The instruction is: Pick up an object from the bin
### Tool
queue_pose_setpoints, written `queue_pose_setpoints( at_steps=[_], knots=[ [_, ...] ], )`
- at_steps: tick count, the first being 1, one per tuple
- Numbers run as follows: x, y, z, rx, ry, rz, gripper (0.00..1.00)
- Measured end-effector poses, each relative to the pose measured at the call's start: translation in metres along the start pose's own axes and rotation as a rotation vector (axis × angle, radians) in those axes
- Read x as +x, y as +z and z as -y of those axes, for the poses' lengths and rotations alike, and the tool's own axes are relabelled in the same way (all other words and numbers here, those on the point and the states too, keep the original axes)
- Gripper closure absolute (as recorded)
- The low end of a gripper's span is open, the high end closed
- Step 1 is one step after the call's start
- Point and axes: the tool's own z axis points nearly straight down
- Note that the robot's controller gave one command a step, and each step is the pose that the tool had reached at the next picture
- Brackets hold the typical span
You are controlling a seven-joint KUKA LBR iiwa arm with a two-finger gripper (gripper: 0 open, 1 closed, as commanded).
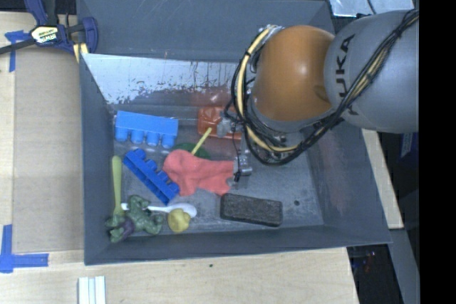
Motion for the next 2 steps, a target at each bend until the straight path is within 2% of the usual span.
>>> queue_pose_setpoints(
  at_steps=[1, 2],
  knots=[
    [-0.006, 0.057, 0.041, -0.001, -0.028, -0.001, 0.0],
    [0.026, 0.085, 0.037, -0.002, -0.143, 0.006, 0.0]
  ],
)
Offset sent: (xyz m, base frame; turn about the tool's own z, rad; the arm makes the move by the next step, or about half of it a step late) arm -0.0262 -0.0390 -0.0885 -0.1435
